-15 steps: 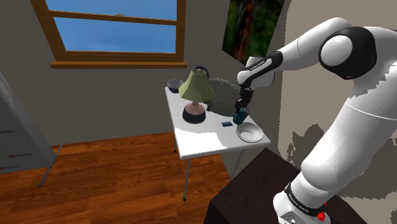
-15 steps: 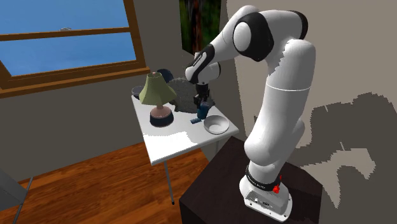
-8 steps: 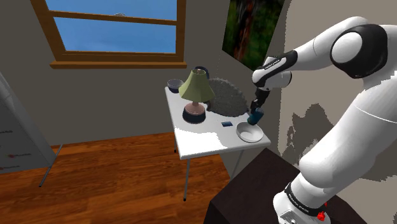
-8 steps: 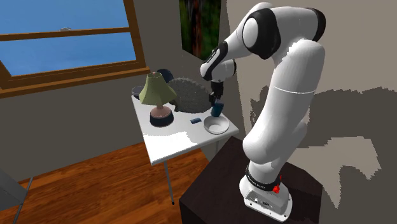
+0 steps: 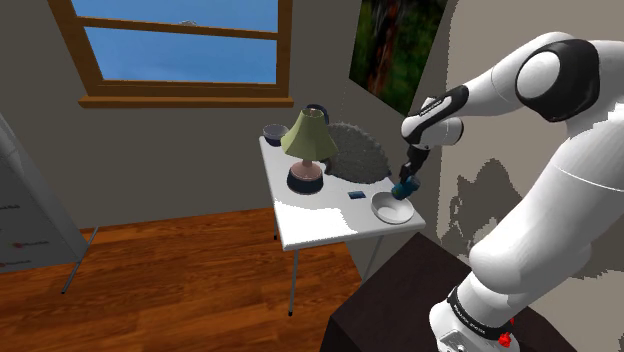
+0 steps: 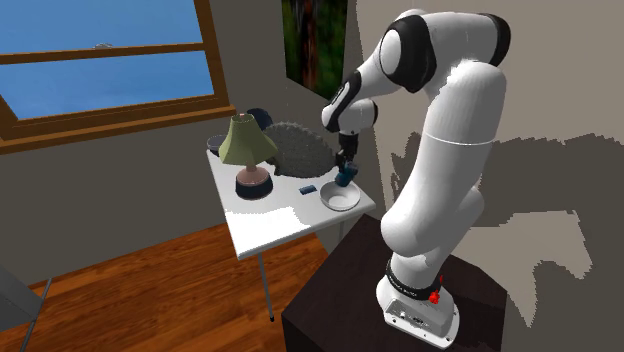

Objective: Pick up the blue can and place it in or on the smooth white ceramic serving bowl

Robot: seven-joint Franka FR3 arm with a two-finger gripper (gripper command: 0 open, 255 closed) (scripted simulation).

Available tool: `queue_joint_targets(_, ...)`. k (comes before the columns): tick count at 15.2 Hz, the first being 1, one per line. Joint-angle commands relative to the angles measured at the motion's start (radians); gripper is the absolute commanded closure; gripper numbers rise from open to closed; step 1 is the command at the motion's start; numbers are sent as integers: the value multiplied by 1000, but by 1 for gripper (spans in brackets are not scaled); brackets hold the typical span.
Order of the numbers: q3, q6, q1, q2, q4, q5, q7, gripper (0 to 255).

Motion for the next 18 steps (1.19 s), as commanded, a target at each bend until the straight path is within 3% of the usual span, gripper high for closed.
queue_joint_targets(1, 1, 25, -2, 25, 0, 12, -10, 255)
queue_joint_targets(12, 26, 172, -18, 164, -14, 87, -62, 255)
queue_joint_targets(18, 26, 172, -18, 164, -14, 87, -62, 255)
